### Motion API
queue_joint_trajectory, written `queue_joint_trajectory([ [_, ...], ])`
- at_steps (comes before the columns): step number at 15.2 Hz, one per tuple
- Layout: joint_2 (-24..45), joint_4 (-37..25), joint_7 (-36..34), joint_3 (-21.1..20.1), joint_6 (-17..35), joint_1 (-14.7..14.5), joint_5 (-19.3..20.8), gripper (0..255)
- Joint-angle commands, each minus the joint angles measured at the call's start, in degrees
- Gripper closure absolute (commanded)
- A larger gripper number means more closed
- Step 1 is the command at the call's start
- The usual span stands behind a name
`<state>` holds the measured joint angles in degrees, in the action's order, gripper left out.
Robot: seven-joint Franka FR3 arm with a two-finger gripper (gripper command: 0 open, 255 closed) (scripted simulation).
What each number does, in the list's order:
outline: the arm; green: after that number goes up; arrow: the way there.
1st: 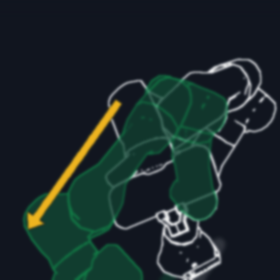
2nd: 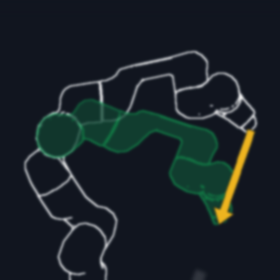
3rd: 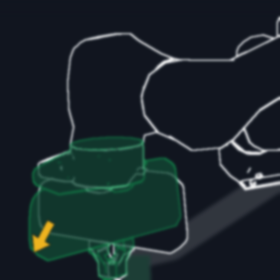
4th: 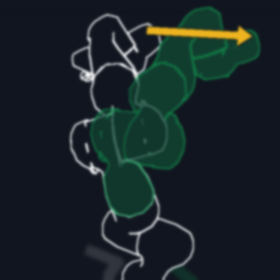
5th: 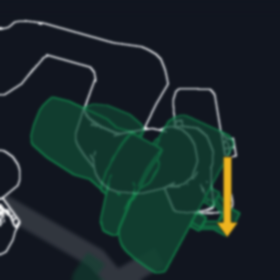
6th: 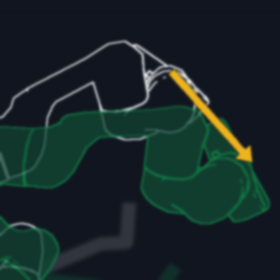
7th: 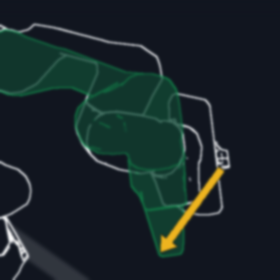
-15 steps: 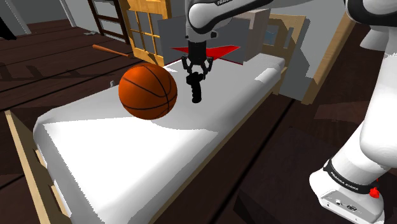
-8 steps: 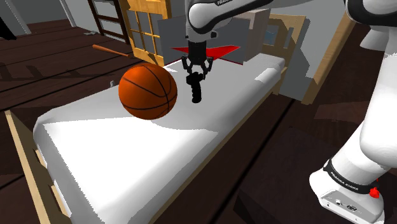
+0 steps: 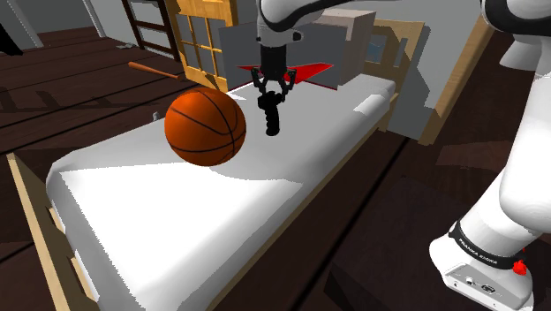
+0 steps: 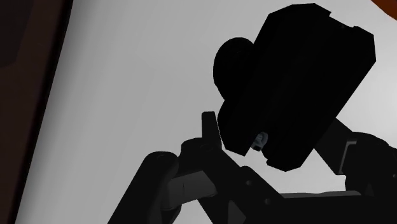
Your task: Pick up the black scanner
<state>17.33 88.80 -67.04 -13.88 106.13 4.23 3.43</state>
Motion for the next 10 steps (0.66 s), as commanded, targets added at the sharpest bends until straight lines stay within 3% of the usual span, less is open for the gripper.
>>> queue_joint_trajectory([
  [1, -0.13, -1.31, -0.02, -0.04, -1.44, -0.06, -0.04, 255],
  [10, -0.05, -6.94, 0.01, -0.14, -6.98, -0.28, -0.06, 255],
])
